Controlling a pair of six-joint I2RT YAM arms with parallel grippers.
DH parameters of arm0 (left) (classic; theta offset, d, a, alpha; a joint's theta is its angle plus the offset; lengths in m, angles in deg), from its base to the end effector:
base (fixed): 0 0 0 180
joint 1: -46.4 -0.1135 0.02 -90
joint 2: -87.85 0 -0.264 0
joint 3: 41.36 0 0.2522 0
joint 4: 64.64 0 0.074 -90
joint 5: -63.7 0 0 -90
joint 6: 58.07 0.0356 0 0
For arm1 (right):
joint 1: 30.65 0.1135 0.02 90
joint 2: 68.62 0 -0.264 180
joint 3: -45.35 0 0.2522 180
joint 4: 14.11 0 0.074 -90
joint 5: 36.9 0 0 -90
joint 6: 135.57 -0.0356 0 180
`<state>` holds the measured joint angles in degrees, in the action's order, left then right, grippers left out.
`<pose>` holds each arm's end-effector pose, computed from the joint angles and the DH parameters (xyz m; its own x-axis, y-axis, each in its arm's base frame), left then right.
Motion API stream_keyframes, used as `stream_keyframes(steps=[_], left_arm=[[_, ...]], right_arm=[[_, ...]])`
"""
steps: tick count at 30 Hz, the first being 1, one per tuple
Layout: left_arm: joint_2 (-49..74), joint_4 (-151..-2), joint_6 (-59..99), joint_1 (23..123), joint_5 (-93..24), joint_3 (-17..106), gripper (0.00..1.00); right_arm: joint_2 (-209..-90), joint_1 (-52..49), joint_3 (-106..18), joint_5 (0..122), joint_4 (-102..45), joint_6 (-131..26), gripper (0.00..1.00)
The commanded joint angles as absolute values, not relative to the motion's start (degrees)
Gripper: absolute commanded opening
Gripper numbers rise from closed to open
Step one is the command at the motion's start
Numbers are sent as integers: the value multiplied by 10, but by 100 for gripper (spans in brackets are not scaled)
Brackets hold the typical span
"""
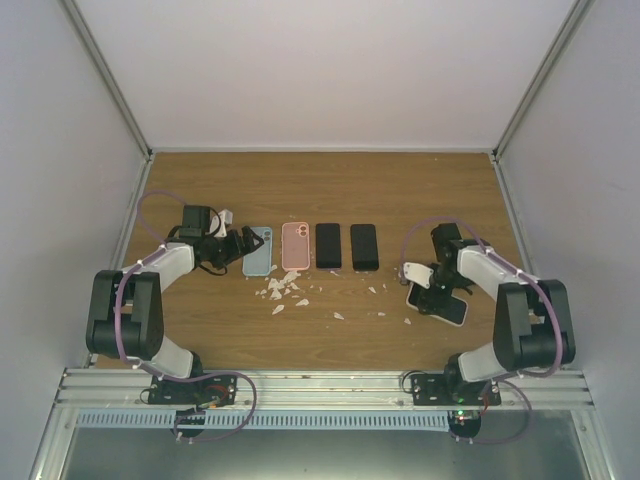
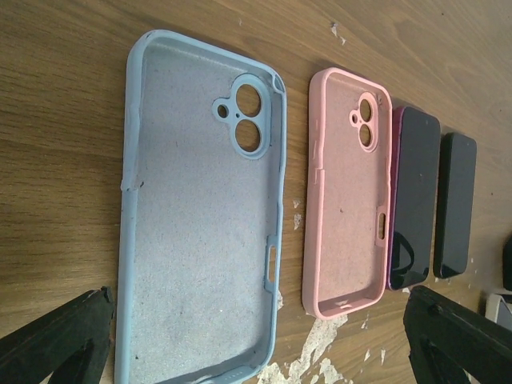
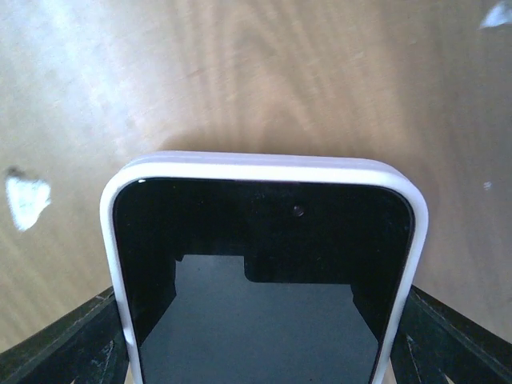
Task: Take the phone out of the phone case
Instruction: Move the phone to the center of the board, then pick up the phone at the center of the board.
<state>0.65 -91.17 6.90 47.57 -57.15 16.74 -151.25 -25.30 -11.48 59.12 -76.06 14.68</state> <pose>0.2861 -0.0241 0.1682 -0.8776 -0.3454 -0.3324 -0.0710 0.7795 -0.6224 0.2162 0.0240 0.1562 -0.4096 -0.9055 -0.1105 -0.9118 0.4103 0.0179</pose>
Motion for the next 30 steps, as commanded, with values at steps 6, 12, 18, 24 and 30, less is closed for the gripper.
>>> stream_keyframes(steps=[6, 12, 18, 24, 30], left_arm=[[20, -886, 66, 471, -573, 156, 99], [16, -884, 65, 470, -574, 157, 99], [10, -885, 67, 470, -576, 159, 99], [14, -881, 65, 470, -577, 155, 99], [22, -881, 65, 470, -577, 151, 99]], right_arm=[[-1544, -243, -124, 596, -713, 81, 90], [-1514, -245, -88, 562, -717, 97, 99], [-1491, -255, -67, 537, -734, 122, 100], [-1509, -267, -63, 532, -740, 134, 98], [-1554, -267, -71, 514, -718, 116, 95]])
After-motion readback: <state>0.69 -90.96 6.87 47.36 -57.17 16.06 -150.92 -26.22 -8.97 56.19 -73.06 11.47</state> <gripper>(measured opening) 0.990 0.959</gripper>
